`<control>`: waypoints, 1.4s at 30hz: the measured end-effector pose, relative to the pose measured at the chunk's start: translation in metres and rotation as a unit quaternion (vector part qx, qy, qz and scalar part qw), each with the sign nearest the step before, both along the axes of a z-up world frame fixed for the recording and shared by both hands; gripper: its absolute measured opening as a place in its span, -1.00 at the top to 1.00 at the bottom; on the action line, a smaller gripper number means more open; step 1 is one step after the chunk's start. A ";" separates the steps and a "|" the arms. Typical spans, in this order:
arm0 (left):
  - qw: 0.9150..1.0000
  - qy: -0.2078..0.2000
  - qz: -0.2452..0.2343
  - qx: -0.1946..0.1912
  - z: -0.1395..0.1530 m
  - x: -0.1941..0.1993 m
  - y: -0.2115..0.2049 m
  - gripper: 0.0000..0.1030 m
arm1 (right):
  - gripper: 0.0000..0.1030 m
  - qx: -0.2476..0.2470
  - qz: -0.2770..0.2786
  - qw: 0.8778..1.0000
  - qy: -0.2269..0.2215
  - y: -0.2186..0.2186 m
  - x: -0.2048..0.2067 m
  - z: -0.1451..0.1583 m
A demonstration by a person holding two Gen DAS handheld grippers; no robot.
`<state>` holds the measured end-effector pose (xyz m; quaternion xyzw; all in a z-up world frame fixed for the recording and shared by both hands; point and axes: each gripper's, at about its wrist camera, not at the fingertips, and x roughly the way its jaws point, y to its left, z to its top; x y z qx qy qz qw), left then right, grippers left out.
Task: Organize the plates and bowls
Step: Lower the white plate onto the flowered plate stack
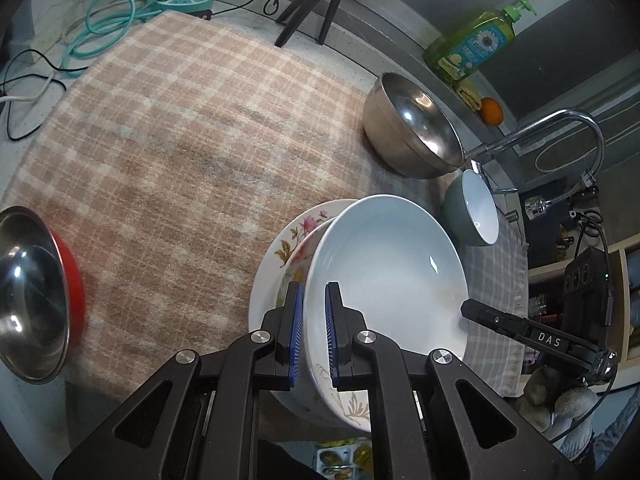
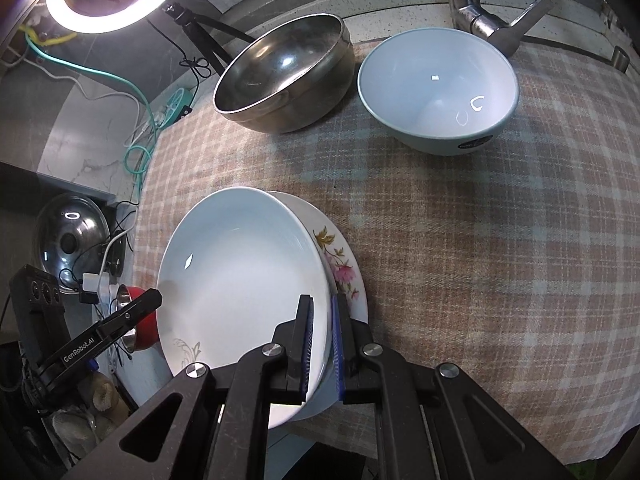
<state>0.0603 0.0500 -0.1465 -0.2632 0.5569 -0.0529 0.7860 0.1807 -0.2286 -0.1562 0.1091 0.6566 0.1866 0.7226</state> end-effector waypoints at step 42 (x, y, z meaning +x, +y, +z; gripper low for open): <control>1.000 0.015 0.013 0.005 -0.012 -0.006 0.003 0.85 | 0.83 -0.006 0.023 1.000 0.011 0.008 -0.001 -0.014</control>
